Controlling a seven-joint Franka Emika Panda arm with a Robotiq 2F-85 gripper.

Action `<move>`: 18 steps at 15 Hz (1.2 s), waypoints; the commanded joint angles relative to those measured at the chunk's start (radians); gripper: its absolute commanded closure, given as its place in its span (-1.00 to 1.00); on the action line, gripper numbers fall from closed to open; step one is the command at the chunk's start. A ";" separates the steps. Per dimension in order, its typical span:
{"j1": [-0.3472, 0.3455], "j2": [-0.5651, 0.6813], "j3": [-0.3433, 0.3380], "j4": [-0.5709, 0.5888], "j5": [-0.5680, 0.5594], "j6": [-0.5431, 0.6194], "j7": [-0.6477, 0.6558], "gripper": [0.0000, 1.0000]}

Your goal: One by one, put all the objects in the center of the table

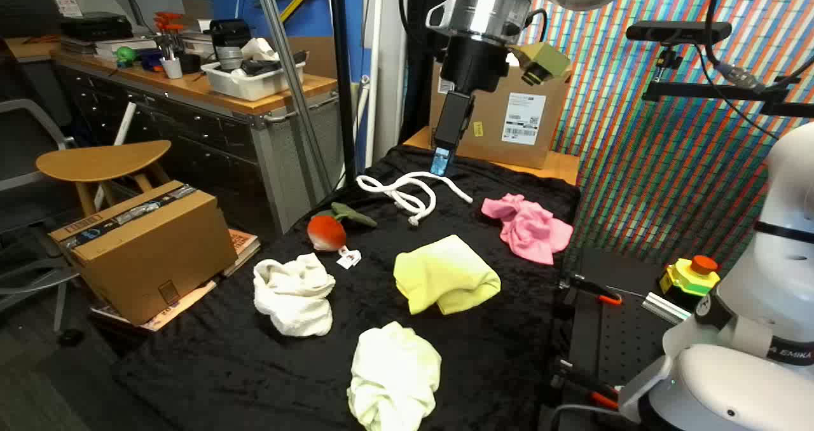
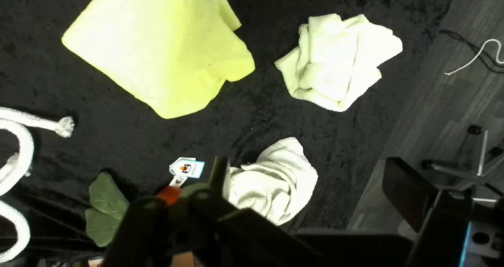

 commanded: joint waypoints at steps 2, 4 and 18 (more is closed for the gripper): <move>-0.019 -0.001 0.018 0.010 0.006 -0.004 -0.004 -1.00; -0.021 0.005 0.020 0.018 -0.001 -0.005 -0.006 -1.00; -0.099 0.204 0.030 0.066 -0.050 0.076 0.067 -1.00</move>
